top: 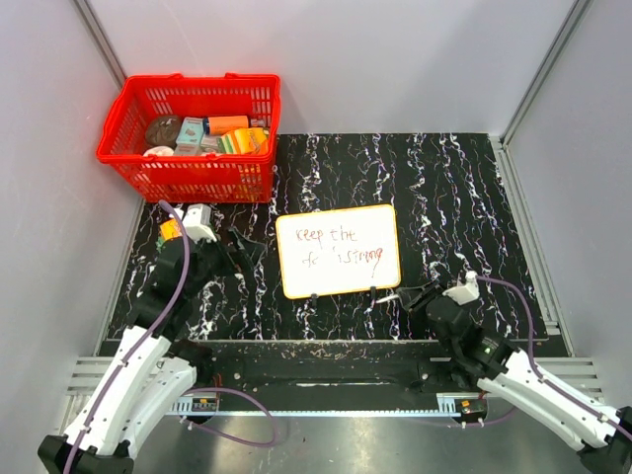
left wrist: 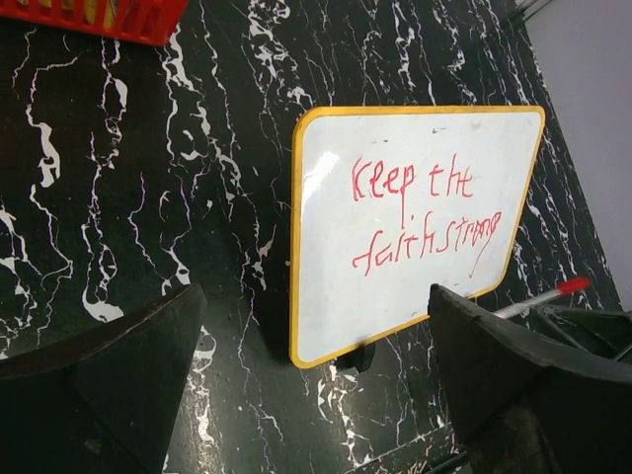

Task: Write a sentence on the whiteboard
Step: Place the whiteboard marker at the center of the board.

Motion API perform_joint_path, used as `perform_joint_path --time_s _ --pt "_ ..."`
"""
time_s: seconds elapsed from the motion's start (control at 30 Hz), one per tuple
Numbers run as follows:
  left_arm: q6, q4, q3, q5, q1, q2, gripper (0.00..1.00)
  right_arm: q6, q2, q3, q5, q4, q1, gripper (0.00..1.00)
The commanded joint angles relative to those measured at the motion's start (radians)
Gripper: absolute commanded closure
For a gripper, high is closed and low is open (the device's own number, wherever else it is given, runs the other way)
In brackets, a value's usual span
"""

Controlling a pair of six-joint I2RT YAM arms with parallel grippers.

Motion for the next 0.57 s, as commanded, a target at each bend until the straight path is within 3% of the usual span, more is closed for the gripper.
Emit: perform_joint_path --time_s 0.0,0.1,0.13,0.17,0.33,0.53 --pt "0.016 -0.034 0.090 -0.046 -0.003 -0.003 0.01 0.100 0.084 0.023 0.006 -0.050 0.002 0.38" --pt "0.028 -0.042 0.106 -0.060 -0.001 -0.021 0.01 0.074 0.105 0.048 0.010 -0.047 0.002 0.17" --pt "0.030 -0.043 0.110 -0.068 -0.001 -0.026 0.01 0.059 0.110 0.072 0.015 -0.044 0.004 0.04" --pt "0.033 -0.043 0.115 -0.068 -0.001 -0.027 0.01 0.035 0.113 0.086 0.020 -0.046 0.002 0.00" --pt "0.038 -0.032 0.126 -0.074 -0.001 -0.011 0.01 -0.100 0.180 0.215 0.055 0.000 0.002 0.00" --pt "0.058 0.020 0.104 -0.081 -0.003 -0.004 0.01 -0.436 0.386 0.434 0.115 0.054 0.002 0.00"
